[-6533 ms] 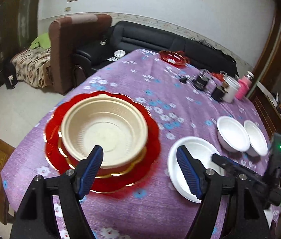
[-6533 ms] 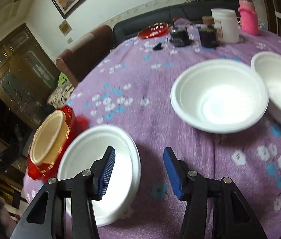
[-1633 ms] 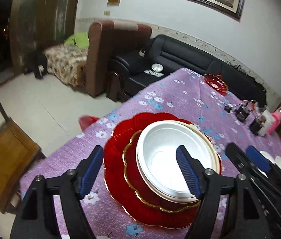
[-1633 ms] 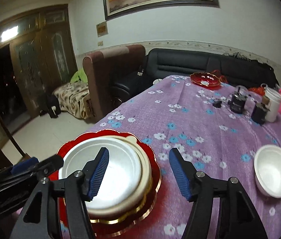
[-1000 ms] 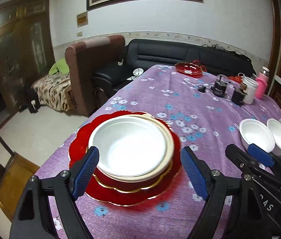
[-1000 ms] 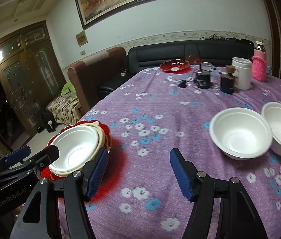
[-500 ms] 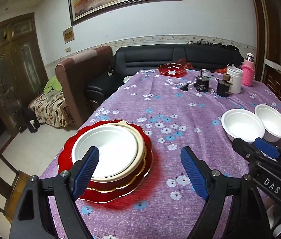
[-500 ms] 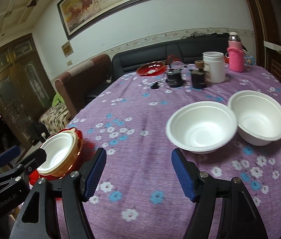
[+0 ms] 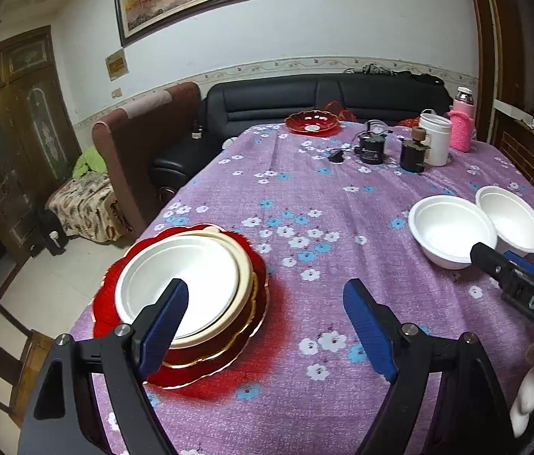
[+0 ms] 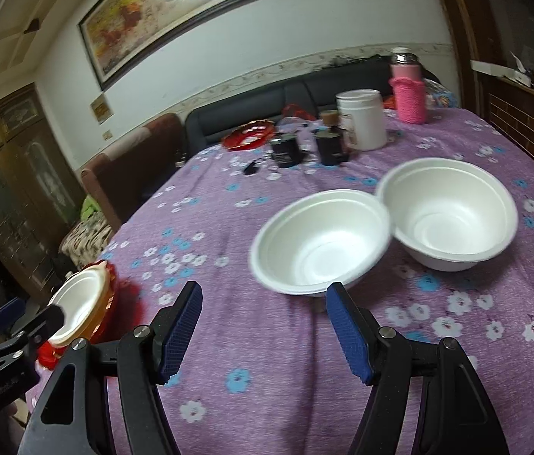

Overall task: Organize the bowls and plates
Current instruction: 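Move both grippers to the next white bowl and grasp its rim, then carry the white bowl with both grippers to the bowl stack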

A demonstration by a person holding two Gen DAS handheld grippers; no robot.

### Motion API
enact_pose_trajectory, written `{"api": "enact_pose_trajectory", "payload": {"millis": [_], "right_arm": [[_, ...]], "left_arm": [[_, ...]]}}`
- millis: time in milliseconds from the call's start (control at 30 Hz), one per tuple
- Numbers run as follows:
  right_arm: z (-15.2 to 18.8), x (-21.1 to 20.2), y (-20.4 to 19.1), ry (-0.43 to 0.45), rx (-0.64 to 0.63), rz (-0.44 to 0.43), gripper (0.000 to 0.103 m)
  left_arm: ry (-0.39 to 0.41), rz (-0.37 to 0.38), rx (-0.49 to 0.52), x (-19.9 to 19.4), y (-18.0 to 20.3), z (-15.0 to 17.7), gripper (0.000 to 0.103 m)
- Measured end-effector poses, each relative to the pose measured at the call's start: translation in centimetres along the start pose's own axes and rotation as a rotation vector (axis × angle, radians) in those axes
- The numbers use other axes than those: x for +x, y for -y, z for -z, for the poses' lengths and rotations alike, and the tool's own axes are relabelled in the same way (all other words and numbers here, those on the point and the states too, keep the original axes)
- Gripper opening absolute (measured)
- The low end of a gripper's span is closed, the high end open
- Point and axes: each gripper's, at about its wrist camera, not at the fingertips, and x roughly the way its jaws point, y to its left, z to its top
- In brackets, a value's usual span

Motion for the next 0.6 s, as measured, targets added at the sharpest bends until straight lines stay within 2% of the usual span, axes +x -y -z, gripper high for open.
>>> {"api": "enact_pose_trajectory", "payload": {"millis": [133, 300, 400, 500, 600], "right_arm": [[-0.9, 1.0, 3.8, -0.045, 0.156, 0.105, 0.072], [-2.1, 4.0, 7.4, -0.127, 0.350, 0.107, 0.072], [-2.4, 5.5, 7.9, -0.145, 0.377, 0.062, 0.072], [-2.1, 6.5, 7.7, -0.157, 0.355, 0.029, 0.061], [-2.1, 6.7, 7.6, -0.145, 0.322, 0.043, 0.051]], "left_arm": [[-0.016, 0.115, -0.004, 0.6, 0.7, -2.0, 0.083], [-0.097, 0.289, -0.050, 3.5, 2.9, -4.9, 0.083], [-0.141, 0.362, -0.073, 5.6, 4.5, -5.7, 0.083], [-0.214, 0.427, -0.115, 8.9, 6.2, -6.1, 0.083], [-0.283, 0.445, -0.141, 12.4, 7.9, -6.2, 0.083]]}}
